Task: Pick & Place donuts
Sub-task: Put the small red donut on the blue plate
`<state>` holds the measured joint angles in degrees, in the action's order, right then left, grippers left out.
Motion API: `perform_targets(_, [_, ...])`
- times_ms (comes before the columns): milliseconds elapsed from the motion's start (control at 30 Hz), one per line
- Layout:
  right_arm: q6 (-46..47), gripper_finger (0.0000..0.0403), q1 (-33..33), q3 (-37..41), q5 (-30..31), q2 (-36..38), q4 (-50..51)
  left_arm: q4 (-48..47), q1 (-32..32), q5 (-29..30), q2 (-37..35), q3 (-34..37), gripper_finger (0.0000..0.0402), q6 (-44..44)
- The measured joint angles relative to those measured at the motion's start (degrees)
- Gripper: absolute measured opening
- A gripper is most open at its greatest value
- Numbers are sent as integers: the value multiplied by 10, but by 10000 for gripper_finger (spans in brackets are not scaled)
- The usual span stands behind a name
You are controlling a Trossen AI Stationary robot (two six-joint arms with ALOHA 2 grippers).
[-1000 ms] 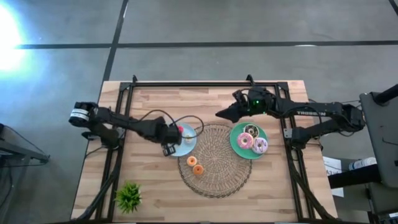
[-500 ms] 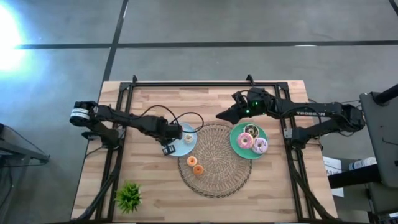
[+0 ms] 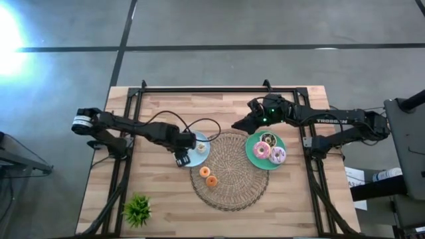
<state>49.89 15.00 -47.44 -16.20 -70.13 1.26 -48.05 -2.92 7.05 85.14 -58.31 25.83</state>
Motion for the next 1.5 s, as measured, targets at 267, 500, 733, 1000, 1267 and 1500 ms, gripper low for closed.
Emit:
perform_targets(267, [-128, 206, -41, 0, -19, -2, 75, -6, -109, 117, -45, -67, 122, 53])
perform_targets(500, [-174, 206, -123, 0, -19, -41, 70, -8, -229, 225, -48, -88, 122, 231])
perform_targets(733, [-223, 205, -226, -8, -18, -121, 27, -40, -303, 246, -49, -81, 122, 356])
perform_targets(1000, [-203, 205, -291, -119, 73, -280, 34, -96, -316, 294, -50, -79, 122, 364])
perform_targets(1267, [-303, 205, -340, -277, 205, -402, 200, -124, -318, 306, -52, -79, 122, 347])
perform_targets(1500, [-379, 205, -387, -371, 337, -464, 241, -141, -318, 327, -57, -76, 122, 334])
